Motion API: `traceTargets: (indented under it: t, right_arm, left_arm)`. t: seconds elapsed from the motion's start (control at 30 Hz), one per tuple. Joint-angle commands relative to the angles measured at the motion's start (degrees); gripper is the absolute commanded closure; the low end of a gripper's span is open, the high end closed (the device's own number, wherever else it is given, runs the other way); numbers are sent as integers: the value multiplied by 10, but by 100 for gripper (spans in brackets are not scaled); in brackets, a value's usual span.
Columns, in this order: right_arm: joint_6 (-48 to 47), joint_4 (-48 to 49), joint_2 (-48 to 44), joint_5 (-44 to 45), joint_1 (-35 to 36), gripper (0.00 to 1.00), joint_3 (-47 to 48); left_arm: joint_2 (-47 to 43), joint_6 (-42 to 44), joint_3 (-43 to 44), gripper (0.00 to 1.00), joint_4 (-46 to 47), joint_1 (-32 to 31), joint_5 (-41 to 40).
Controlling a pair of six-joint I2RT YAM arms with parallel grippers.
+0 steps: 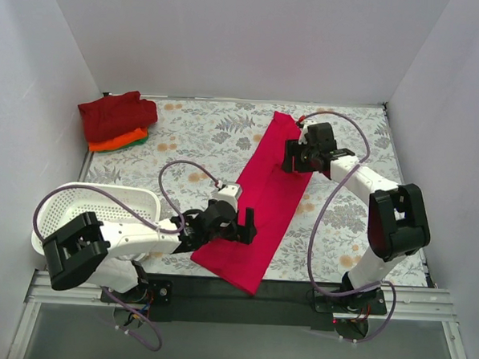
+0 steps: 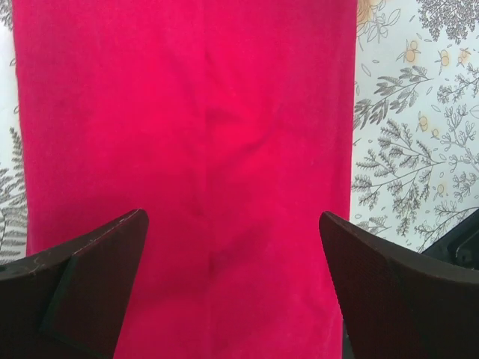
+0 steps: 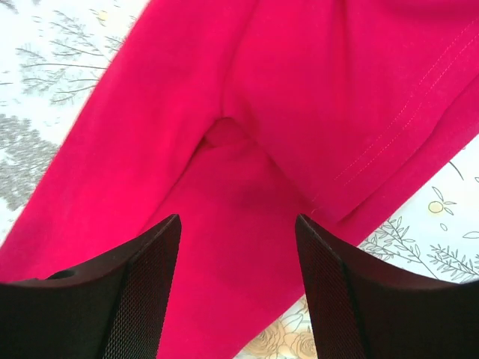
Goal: Fold and stack the t-shirts
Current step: Fold the tshirt
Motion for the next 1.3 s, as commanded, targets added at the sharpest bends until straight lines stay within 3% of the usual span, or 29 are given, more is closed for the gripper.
traceTargets:
  t: [0.0, 0.5, 0.9, 1.27]
  right_arm:
    - [15, 32, 26, 34, 4, 44, 1]
    - [16, 38, 159, 123, 7, 44, 39]
    - [4, 45, 275, 65, 7, 44, 142]
    - [-8, 45, 313, 21, 7, 44, 209]
  left_arm:
    - [-45, -24, -27, 10, 6, 1, 0]
    - [-30, -72, -74, 10, 73, 0, 89]
    - [36, -123, -89, 9, 159, -6, 158]
    - [104, -138, -65, 10, 207, -13, 187]
